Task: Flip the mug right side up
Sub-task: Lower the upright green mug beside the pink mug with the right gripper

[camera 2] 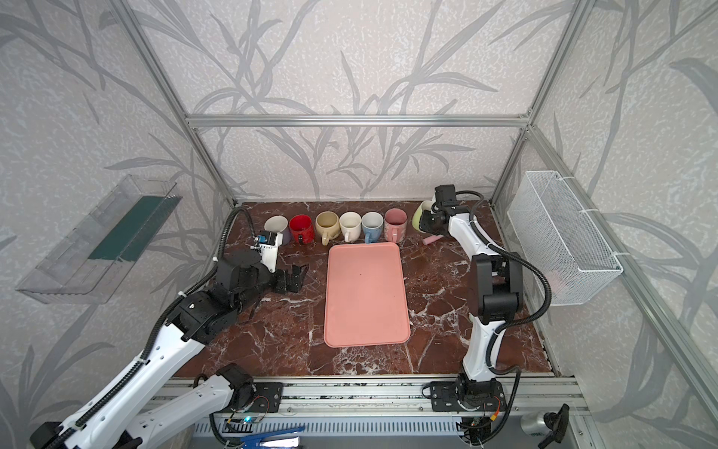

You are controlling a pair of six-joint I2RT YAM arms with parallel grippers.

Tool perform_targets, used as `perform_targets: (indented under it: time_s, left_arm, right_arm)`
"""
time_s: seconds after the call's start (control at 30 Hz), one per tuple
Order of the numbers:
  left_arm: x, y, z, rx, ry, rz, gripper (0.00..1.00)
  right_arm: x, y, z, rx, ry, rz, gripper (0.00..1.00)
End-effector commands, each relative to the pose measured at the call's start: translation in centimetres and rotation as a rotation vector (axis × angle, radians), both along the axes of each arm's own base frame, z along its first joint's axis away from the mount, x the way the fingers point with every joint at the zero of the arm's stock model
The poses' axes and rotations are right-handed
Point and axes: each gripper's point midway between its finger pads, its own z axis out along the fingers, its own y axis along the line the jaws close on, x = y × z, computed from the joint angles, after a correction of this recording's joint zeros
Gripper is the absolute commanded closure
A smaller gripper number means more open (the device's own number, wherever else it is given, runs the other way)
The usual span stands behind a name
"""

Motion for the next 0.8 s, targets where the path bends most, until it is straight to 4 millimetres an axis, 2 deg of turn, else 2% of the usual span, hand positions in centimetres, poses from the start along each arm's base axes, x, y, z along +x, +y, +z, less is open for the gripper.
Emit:
perform_targets:
  time_s: [0.0,0.33,0.77]
  left_arm:
    - [0.1,0.5,-0.6,0.039,0.006,0.008,0.01]
    - [0.2,0.5,-0.6,0.047,0.005,0.012,0.01]
    - [0.3,0.6,-1.0,0.058,0.014,0.014,0.01]
  right_arm:
    - [1.7,0.5,2.8,-0.053,-0.084,0.036,1.00]
    - [2.3,1.2,0.9,-0.204,-0.038,0.072,1.00]
    - [2.3,1.3,-1.9,-0.287,0.022,0.089,1.00]
